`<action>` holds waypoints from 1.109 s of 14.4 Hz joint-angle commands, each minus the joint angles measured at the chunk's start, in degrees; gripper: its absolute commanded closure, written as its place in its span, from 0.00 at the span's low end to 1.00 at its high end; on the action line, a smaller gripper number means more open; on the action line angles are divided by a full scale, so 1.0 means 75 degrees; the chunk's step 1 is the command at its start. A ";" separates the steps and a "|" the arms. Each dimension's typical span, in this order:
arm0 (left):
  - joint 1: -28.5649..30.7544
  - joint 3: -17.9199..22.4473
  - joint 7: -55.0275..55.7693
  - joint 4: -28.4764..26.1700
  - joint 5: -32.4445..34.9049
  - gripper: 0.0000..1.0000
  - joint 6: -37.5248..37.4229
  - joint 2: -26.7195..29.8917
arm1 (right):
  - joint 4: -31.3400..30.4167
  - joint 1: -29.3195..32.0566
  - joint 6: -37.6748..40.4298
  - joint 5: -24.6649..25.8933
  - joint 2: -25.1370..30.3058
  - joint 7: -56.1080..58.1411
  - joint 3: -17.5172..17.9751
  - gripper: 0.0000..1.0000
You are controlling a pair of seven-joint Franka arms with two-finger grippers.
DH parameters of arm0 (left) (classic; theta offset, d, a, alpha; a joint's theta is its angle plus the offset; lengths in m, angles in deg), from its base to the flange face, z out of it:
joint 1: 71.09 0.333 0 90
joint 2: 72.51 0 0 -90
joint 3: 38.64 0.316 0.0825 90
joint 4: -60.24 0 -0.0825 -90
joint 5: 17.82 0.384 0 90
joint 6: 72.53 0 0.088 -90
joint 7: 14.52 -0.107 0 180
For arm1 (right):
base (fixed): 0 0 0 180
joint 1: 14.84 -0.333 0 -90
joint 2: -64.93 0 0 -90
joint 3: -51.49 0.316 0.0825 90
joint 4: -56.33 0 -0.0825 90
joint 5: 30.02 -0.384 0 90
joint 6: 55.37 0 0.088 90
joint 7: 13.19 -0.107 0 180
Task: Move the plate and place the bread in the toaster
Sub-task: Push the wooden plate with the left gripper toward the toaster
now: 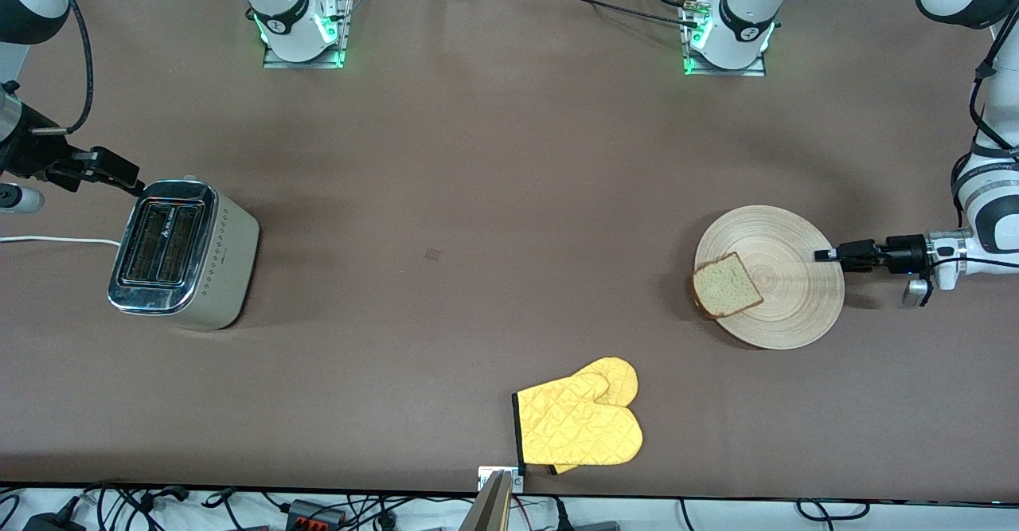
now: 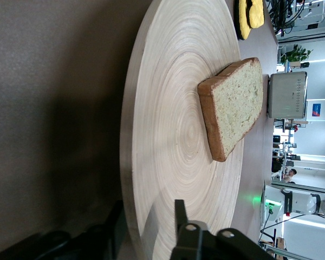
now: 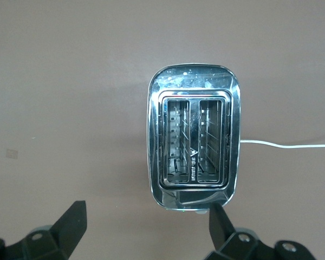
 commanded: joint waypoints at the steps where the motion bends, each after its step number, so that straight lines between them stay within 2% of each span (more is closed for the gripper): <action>1: -0.0009 -0.0011 -0.0019 0.0151 0.0020 0.94 -0.0027 -0.0007 | -0.0080 0.0036 -0.0012 0.0019 0.0037 0.0082 0.0010 0.00; 5: -0.0008 -0.0034 0.0614 0.0174 0.0020 0.98 -0.0085 0.0005 | -0.0080 0.0036 0.0000 0.0019 -0.0010 0.0000 0.0010 0.00; 8: 0.0050 -0.0339 0.0940 0.0198 0.0020 0.99 -0.0120 0.0040 | -0.0092 0.0036 0.0035 0.0019 -0.0022 0.0081 0.0010 0.00; 10: 0.0050 -0.0351 0.1362 0.0221 -0.0026 0.99 -0.0575 0.0040 | -0.0092 0.0060 0.0059 0.0019 -0.0092 0.0093 0.0010 0.00; 13: -0.0125 -0.0397 0.1528 0.0210 -0.0471 0.99 -0.1057 0.0040 | -0.0092 0.0025 0.0071 0.0019 -0.0139 0.0105 0.0010 0.00; 16: -0.0546 -0.0573 0.1948 0.0140 -0.0903 0.99 -0.0976 0.0098 | -0.0092 0.0024 0.0059 0.0031 -0.0232 0.0105 0.0010 0.00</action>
